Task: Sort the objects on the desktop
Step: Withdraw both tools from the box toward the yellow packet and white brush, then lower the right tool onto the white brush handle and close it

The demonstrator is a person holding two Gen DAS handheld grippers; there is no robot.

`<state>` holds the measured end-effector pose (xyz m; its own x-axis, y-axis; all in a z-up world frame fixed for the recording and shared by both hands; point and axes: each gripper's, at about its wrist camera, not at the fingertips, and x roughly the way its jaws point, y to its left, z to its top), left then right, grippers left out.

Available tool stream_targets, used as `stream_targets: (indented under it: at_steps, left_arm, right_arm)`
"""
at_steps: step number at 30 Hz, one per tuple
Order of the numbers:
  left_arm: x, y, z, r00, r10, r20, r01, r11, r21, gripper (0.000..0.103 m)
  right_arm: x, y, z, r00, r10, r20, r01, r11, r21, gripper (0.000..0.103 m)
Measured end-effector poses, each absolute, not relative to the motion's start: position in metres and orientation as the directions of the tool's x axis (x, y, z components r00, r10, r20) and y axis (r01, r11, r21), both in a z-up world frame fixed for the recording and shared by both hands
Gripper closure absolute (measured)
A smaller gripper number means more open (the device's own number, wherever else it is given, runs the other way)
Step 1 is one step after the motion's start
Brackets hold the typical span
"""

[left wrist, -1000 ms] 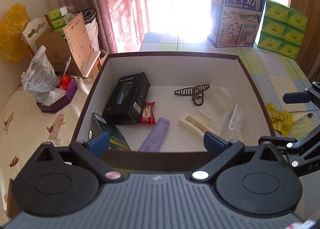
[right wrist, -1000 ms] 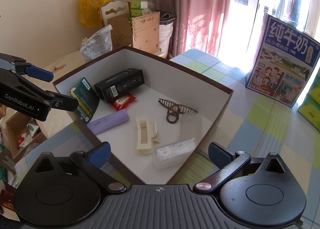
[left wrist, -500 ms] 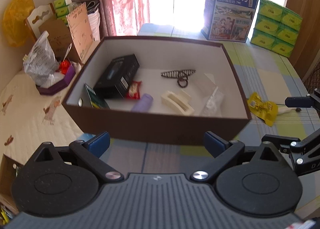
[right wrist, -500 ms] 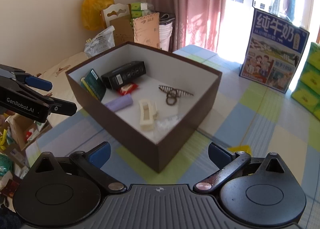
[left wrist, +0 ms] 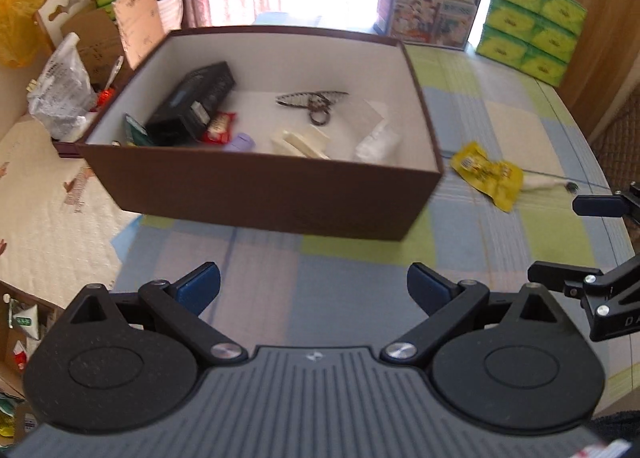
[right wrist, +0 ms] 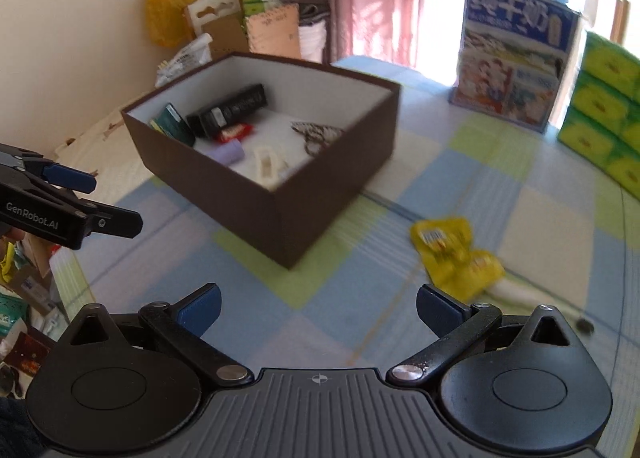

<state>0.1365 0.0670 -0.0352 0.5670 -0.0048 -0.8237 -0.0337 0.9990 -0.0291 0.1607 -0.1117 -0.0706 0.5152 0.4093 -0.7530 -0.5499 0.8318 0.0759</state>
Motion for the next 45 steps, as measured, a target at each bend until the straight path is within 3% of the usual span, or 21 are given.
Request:
stream_targets:
  at_steps: [28, 45]
  left_arm:
    - [0.179, -0.111, -0.075, 0.484, -0.225, -0.846, 0.308, 0.948, -0.076, 0.005]
    - [0.235, -0.16, -0.102, 0.495, -0.179, -0.85, 0.278, 0.96, -0.04, 0.005]
  right_arm:
    - [0.15, -0.302, -0.11, 0.523, 0.157, -0.838, -0.196, 0.979, 0.062, 0.002]
    - [0.204, -0.339, -0.131, 0.58, 0.208, -0.788, -0.315, 0.949, 0.019, 0.002]
